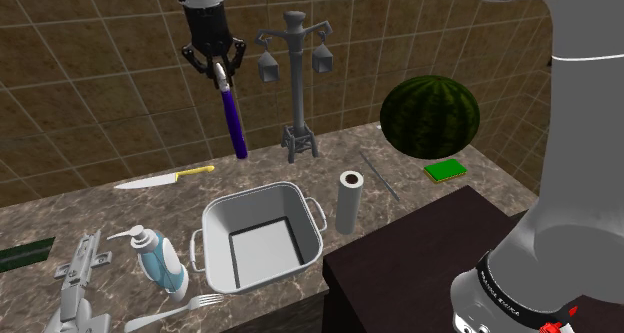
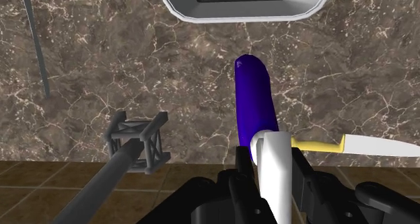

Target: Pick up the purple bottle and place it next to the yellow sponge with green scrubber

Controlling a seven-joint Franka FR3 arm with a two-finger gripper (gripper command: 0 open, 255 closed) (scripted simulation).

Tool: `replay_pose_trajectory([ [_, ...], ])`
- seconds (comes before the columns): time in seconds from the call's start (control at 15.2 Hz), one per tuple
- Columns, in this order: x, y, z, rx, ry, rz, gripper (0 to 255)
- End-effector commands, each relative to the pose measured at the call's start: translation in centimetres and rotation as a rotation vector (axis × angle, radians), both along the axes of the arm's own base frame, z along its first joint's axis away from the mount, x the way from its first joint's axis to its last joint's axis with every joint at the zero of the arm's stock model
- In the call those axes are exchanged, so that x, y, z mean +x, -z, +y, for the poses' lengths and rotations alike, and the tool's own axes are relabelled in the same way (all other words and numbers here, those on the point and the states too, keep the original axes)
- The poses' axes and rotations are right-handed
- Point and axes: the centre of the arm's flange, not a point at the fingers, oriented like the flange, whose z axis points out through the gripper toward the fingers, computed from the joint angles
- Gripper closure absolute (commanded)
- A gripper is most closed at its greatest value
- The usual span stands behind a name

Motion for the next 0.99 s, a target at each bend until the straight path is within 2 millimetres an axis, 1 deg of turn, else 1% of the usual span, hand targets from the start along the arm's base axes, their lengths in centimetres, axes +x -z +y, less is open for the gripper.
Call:
replay_pose_trajectory([
  [0.0,0.0,-1.0,0.0,0.0,0.0,0.0,255],
  [0.92,0.0,-8.4,0.0,0.0,0.0,0.0,255],
])
